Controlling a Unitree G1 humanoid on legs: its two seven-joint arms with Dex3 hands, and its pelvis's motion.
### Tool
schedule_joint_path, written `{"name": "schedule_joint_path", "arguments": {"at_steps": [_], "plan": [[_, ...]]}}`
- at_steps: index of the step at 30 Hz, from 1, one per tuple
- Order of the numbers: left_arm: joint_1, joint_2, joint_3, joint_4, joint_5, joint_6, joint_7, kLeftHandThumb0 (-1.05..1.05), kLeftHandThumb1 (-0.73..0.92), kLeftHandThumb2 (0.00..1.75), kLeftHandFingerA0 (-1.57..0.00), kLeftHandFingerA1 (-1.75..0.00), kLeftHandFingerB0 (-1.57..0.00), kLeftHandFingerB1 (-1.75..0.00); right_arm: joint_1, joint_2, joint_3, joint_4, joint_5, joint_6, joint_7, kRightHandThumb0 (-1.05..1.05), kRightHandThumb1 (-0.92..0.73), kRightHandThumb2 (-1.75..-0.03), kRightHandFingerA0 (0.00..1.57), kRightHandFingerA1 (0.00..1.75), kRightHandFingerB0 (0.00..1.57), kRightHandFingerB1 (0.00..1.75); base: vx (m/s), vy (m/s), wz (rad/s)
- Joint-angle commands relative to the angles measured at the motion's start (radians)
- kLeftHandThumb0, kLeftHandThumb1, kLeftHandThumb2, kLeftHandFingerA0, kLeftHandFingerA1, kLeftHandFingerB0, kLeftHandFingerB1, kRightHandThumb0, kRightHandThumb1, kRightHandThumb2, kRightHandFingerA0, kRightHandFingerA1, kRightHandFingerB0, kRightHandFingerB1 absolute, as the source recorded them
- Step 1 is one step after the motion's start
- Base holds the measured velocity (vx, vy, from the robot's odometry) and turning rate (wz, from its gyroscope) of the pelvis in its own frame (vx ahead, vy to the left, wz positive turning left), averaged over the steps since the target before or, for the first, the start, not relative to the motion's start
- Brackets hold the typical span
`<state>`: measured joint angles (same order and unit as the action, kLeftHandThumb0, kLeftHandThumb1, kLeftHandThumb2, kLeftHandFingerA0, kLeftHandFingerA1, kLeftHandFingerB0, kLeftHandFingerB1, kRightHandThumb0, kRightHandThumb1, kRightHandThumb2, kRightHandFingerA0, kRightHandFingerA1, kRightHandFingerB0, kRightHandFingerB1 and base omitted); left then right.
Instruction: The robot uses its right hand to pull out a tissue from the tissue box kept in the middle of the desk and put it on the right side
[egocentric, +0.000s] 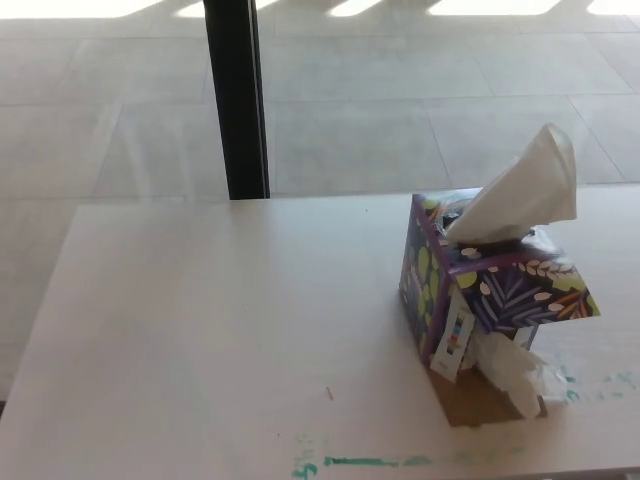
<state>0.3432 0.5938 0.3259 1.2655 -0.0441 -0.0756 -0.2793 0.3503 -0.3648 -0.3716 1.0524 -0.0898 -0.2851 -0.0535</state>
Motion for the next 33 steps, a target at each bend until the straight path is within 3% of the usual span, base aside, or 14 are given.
{"name": "schedule_joint_path", "arguments": {"at_steps": [1,5,6,9,10,17,18,19,20,21,22,28,31,33], "plan": [[0.004,0.043,0.026,0.024,-0.038,0.005,-0.099,-0.8,0.91,0.67,-0.23,-0.42,-0.45,-0.38,-0.051,-0.107,-0.163,-0.056,0.178,-0.043,0.012,-0.51,-0.59,-0.57,0.83,1.03,0.52,0.7,0.0,0.0,0.0],[0.001,0.048,0.019,0.023,-0.029,0.001,-0.104,-0.78,0.92,0.68,-0.24,-0.39,-0.42,-0.37,-0.155,-0.196,-0.246,-0.142,0.252,0.053,0.101,-0.57,-0.63,-0.6,0.82,1.19,0.36,0.7,0.0,0.0,0.0],[-0.005,0.051,0.028,0.03,-0.038,0.016,-0.11,-0.78,0.72,1.06,-0.16,-0.49,-0.35,-0.51,-0.183,-0.222,-0.246,-0.193,0.236,0.094,0.077,-0.58,-0.62,-0.59,0.74,1.06,0.37,0.67,0.0,0.0,0.0],[-0.003,0.048,0.038,0.033,-0.046,0.014,-0.112,-0.78,0.72,1.06,-0.16,-0.48,-0.35,-0.51,-0.272,-0.286,-0.251,-0.264,0.214,0.144,0.061,-0.64,-0.62,-0.59,0.61,1.02,0.38,0.69,0.0,0.0,0.0],[-0.005,0.044,0.041,0.035,-0.049,0.017,-0.107,-0.78,0.9,0.67,-0.27,-0.4,-0.44,-0.38,-0.283,-0.296,-0.252,-0.359,0.209,0.184,0.049,-0.71,-0.62,-0.62,0.79,1.4,0.37,0.74,0.0,0.0,0.0],[0.003,0.037,0.056,0.042,-0.058,0.03,-0.099,-0.8,0.87,0.67,-0.25,-0.39,-0.43,-0.37,-0.509,-0.407,-0.173,-0.769,0.158,0.391,0.08,-0.79,-0.62,-0.63,0.71,0.99,0.3,0.59,0.01,-0.002,0.03],[0.011,0.037,0.059,0.042,-0.06,0.016,-0.113,-0.78,0.7,1.05,-0.18,-0.49,-0.34,-0.51,-0.546,-0.406,-0.157,-0.834,0.164,0.459,0.081,-0.73,-0.65,-0.6,0.69,0.91,0.31,0.51,0.0,0.0,0.0],[0.009,0.035,0.061,0.043,-0.06,0.021,-0.109,-0.79,0.88,0.67,-0.26,-0.38,-0.43,-0.37,-0.575,-0.416,-0.142,-0.875,0.166,0.488,0.096,-0.69,-0.66,-0.6,0.63,0.84,0.29,0.46,0.0,0.0,0.0],[0.008,0.039,0.056,0.044,-0.053,0.016,-0.112,-0.78,0.7,1.05,-0.18,-0.49,-0.35,-0.51,-0.614,-0.42,-0.119,-0.918,0.157,0.529,0.1,-0.69,-0.66,-0.6,0.62,0.79,0.29,0.42,0.0,0.0,0.0],[0.003,0.038,0.078,0.048,-0.075,0.036,-0.125,-0.78,0.86,0.66,-0.25,-0.41,-0.43,-0.39,-0.639,-0.429,-0.099,-0.945,0.153,0.545,0.116,-0.75,-0.57,-0.91,0.56,0.77,0.21,0.51,0.0,0.0,0.0],[0.015,0.042,0.04,0.041,-0.033,-0.005,-0.103,-0.8,0.91,0.67,-0.25,-0.43,-0.46,-0.37,-0.663,-0.443,-0.065,-0.965,0.12,0.516,0.139,-0.66,-0.69,-0.61,0.56,0.74,0.23,0.39,0.0,0.0,0.0],[0.027,0.035,0.042,0.042,-0.031,-0.019,-0.09,-0.81,0.89,0.67,-0.27,-0.4,-0.45,-0.38,-0.848,-0.434,0.107,-0.952,0.068,0.589,0.23,-0.73,-0.64,-0.96,0.48,0.6,0.16,0.43,0.0,0.0,0.0],[0.028,0.034,0.04,0.047,-0.027,-0.027,-0.088,-0.81,0.89,0.67,-0.27,-0.38,-0.45,-0.38,-0.926,-0.401,0.213,-0.938,0.035,0.618,0.28,-0.76,-0.81,-0.65,0.51,0.44,0.22,0.29,0.0,0.0,0.0],[0.025,0.035,0.048,0.044,-0.038,-0.015,-0.096,-0.8,0.89,0.67,-0.26,-0.39,-0.45,-0.39,-0.971,-0.363,0.289,-0.92,0.009,0.6,0.311,-0.79,-0.67,-1.01,0.48,0.58,0.15,0.43,0.0,0.0,0.0]]}}
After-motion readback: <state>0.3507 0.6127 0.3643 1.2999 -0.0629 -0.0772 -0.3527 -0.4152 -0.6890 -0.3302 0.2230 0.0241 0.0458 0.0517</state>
